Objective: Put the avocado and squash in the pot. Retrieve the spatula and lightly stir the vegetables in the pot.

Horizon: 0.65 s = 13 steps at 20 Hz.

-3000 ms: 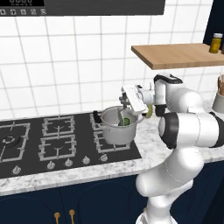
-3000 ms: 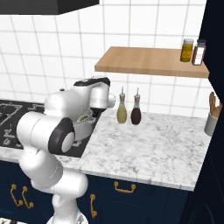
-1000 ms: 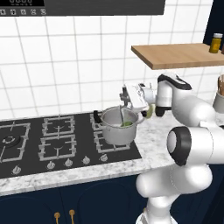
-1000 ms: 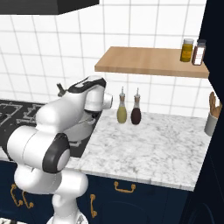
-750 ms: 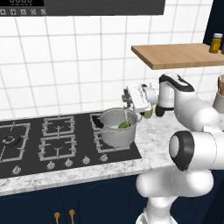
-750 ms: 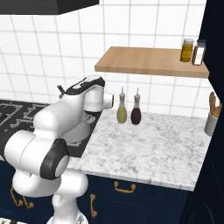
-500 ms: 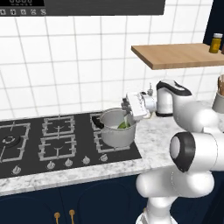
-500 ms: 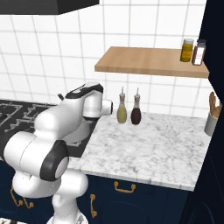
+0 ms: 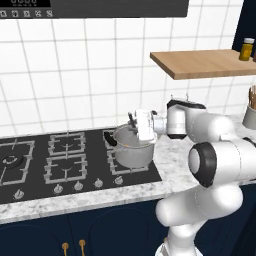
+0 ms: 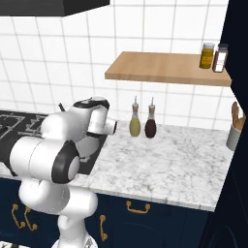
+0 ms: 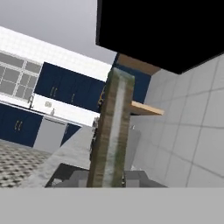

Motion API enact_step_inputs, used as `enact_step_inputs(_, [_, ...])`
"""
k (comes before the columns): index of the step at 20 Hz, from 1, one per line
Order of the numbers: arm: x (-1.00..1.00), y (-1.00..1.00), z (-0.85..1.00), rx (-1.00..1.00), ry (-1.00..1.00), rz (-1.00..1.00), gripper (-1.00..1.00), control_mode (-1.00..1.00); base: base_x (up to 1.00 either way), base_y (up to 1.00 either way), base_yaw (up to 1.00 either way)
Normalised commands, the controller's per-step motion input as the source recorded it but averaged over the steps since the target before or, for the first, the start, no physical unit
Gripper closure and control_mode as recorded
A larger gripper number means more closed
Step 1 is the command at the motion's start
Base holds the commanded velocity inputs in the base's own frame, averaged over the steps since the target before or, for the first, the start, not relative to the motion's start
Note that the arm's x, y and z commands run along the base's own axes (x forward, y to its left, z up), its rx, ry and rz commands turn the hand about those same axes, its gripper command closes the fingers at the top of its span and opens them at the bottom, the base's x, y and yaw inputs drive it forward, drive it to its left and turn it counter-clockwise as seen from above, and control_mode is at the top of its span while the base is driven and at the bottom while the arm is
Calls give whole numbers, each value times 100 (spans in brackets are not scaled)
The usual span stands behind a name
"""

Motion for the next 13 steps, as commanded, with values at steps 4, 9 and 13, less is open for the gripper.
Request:
enact_step_inputs(4, [0, 10, 0, 16, -12, 0, 100, -100, 0, 0, 0])
enact_step_inputs(9, [-10, -4, 56, 2, -5, 0, 100, -100, 0, 0, 0])
enact_step_inputs(13, [-38, -8, 86, -6, 0, 0, 100, -100, 0, 0, 0])
